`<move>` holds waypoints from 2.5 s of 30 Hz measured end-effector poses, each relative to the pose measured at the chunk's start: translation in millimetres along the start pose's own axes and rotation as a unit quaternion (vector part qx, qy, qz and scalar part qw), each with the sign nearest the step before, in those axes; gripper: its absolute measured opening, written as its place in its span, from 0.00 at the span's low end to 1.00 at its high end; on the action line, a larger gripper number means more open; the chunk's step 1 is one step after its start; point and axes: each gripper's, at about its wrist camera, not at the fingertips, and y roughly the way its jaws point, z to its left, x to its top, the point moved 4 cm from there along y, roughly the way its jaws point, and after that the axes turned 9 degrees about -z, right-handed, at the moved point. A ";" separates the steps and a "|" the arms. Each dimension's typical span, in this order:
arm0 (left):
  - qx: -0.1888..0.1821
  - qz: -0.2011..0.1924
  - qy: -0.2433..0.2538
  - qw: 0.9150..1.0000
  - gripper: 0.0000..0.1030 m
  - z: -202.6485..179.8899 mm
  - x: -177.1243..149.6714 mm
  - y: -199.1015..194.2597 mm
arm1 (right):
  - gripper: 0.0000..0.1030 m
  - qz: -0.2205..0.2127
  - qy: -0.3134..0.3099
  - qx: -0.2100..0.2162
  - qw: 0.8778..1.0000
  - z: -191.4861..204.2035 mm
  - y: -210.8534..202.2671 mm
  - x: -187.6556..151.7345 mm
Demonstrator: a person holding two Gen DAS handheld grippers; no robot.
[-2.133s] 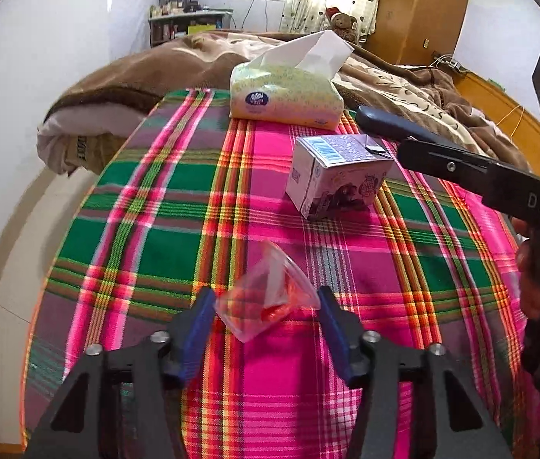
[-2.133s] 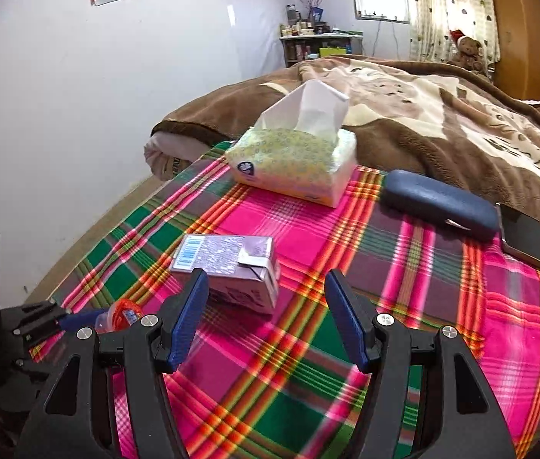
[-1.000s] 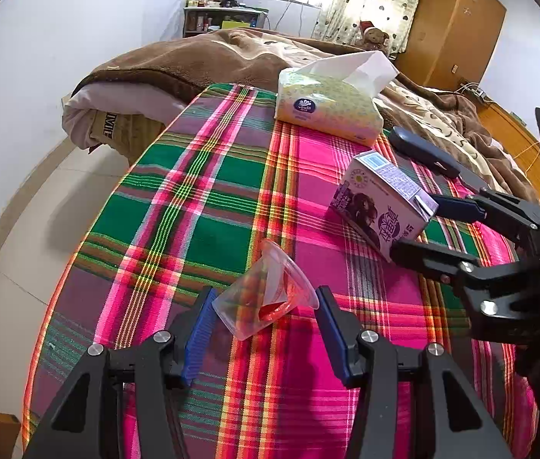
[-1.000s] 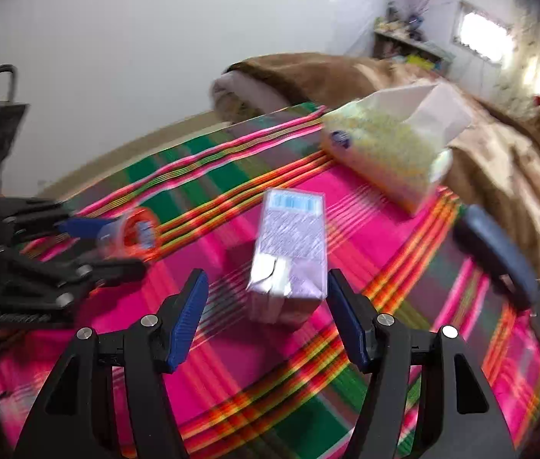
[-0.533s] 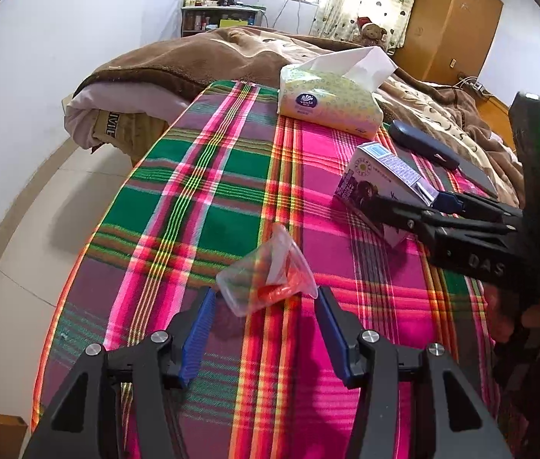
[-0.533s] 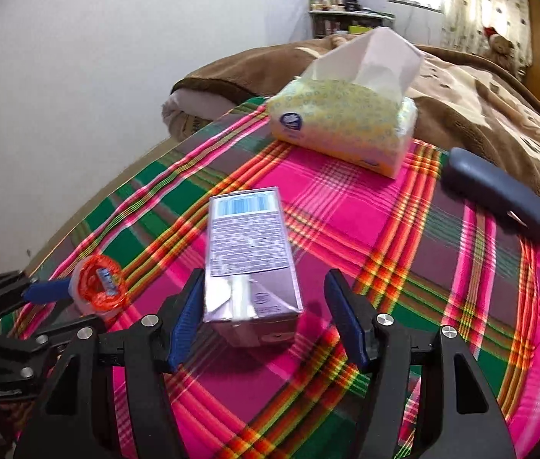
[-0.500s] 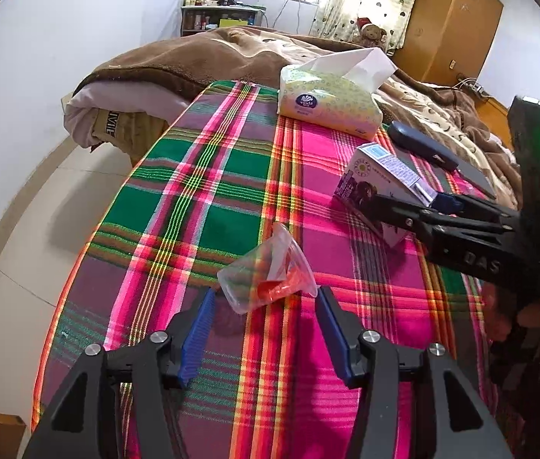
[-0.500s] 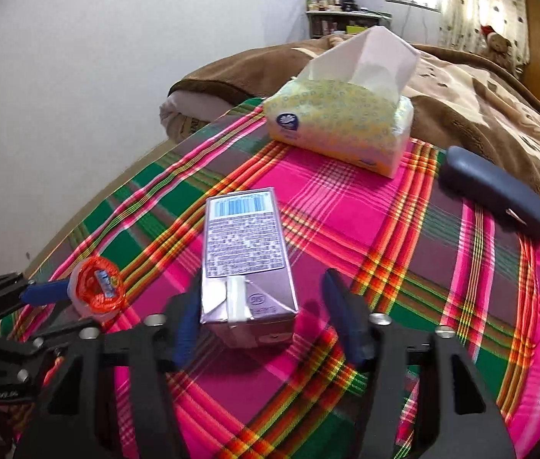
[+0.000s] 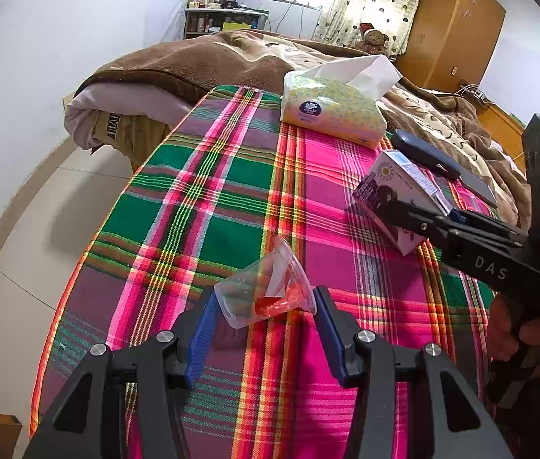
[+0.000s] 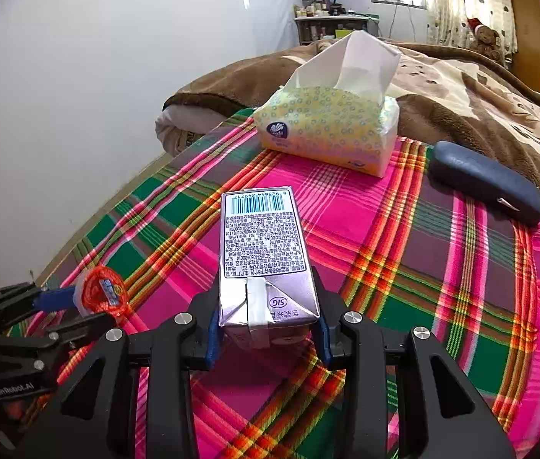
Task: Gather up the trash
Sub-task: 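Carry the juice box and plastic cup over the white bin and release both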
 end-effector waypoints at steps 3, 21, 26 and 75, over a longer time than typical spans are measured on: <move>-0.002 -0.002 0.000 1.000 0.49 -4.7 -0.8 -2.9 | 0.38 -0.005 0.004 0.002 1.000 -0.9 -4.7 -0.1; -0.030 -0.035 0.051 0.998 0.49 -80.2 -0.1 -45.6 | 0.38 -0.053 0.046 -0.025 0.997 -39.8 -79.6 -9.9; -0.052 -0.047 0.071 0.995 0.49 -115.9 0.7 -56.1 | 0.38 -0.067 0.058 -0.044 0.995 -59.2 -107.8 -18.5; -0.241 0.010 0.228 0.943 0.49 -482.3 -53.5 -12.7 | 0.38 -0.066 0.208 -0.317 0.923 -283.7 -298.0 -135.8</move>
